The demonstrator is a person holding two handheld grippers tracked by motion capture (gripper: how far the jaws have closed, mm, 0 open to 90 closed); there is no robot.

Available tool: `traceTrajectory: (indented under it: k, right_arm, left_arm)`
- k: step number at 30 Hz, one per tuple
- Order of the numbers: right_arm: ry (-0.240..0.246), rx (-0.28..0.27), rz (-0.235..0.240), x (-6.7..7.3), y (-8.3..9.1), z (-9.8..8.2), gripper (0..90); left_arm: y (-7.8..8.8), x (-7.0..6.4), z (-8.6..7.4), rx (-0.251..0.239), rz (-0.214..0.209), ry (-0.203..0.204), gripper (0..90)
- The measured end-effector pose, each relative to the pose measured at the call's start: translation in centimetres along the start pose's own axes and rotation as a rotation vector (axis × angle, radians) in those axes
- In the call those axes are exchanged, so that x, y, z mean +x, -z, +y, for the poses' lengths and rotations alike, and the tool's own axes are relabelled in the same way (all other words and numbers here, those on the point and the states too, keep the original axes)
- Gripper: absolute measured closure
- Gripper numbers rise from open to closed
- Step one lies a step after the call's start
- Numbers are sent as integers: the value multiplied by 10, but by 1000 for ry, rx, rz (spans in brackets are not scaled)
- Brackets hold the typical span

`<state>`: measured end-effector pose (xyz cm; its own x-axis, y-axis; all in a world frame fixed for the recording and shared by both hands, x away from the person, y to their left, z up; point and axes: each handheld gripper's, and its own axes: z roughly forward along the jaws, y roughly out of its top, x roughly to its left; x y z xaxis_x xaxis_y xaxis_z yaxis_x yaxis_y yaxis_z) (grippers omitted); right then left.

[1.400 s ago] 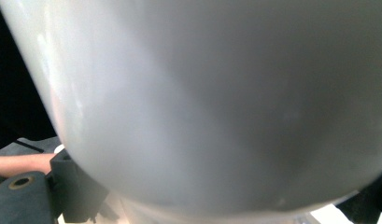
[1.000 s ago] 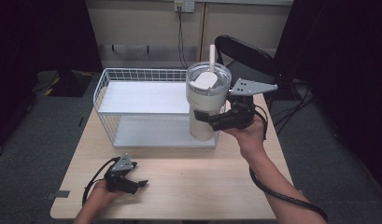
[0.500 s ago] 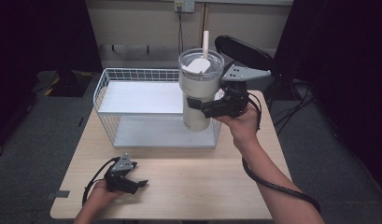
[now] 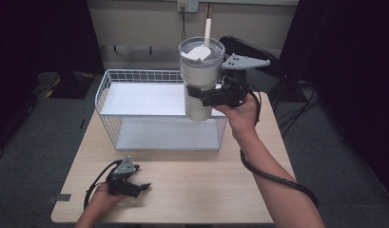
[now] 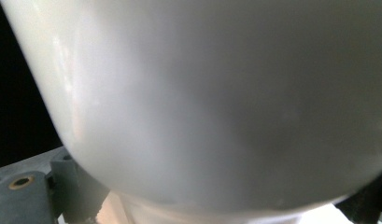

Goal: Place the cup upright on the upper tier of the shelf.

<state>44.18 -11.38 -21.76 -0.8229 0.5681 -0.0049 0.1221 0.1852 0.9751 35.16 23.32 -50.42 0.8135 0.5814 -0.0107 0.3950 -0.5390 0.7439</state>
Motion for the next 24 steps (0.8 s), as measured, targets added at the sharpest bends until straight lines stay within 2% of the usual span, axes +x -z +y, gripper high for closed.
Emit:
traceTrajectory:
  k: [7, 17, 24]
  right_arm:
    - [-9, 6, -30, -7, -8, 2, 97]
    - [-31, 17, -69, -23, -23, -3, 97]
    - [-35, 19, -88, -29, -31, -5, 97]
  left_arm:
    - [0, 0, 0, 2, -1, -1, 145]
    - [0, 0, 0, 2, -4, 2, 146]
    - [0, 0, 0, 1, -2, 0, 146]
